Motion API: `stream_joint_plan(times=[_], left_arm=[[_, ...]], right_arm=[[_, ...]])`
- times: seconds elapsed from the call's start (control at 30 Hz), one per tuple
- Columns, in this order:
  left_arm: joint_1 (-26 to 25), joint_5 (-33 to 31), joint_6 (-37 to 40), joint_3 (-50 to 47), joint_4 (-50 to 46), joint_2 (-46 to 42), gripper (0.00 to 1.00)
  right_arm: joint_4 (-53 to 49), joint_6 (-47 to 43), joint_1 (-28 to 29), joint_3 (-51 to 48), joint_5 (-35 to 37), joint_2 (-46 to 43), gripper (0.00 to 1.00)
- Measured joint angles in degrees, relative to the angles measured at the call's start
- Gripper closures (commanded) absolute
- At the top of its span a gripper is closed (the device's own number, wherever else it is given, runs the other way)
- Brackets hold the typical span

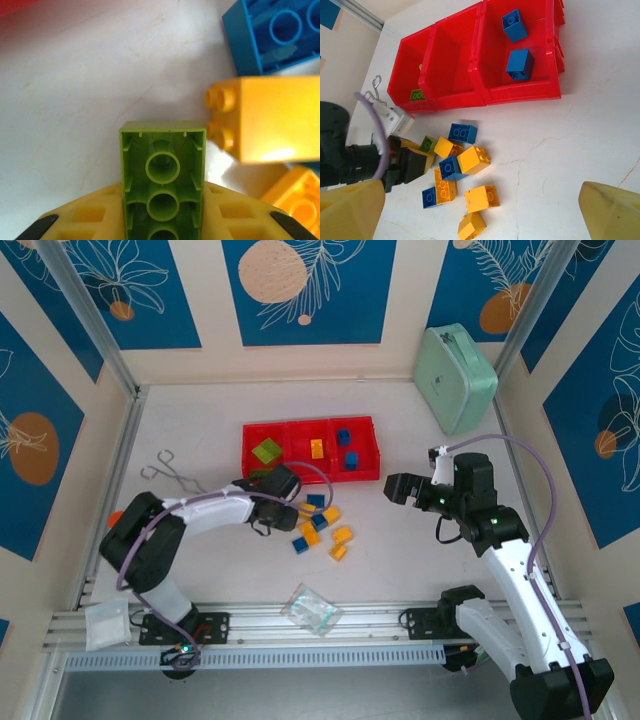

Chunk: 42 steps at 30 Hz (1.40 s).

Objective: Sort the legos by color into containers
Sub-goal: Pick up the lego from the center of the table, then place the lego on the lego.

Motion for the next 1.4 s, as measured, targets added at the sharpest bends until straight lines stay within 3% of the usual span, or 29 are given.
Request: stream_joint_plan(times=[0.23, 0.37, 0.67, 1.0, 1.3, 1.4], left_arm=[[0.0, -6.4, -3.5, -1.6, -2.8, -18.2, 0.68], [1.3, -11.2, -3.9, 2.1, -5.7, -21.8, 0.66], [10.8, -12.4, -4.0, 14.3, -6.8, -8.1, 0.66], [12.6, -9.3, -4.2, 27.5, -6.8, 10.2, 0.65], [12.6, -8.7, -6.1, 29.2, -6.9, 13.7, 0.45], [12.6, -8.5, -6.1, 27.4, -6.0, 12.2, 0.33]], right_arm=[[0.0, 0.0, -0.1, 0.0, 0.2, -0.1, 0.00], [0.0, 0.1, -0.1, 0.0, 0.4, 0.0, 0.00], [0.0, 0.5, -0.2, -1.4, 0.3, -0.4, 0.01], [-0.5, 1.0, -0.2, -2.4, -0.3, -3.4, 0.01], [-2.2, 1.3, -0.2, -2.8, -1.3, -4.8, 0.01], [-3.2, 1.3, -0.2, -2.8, -1.1, -5.0, 0.01]])
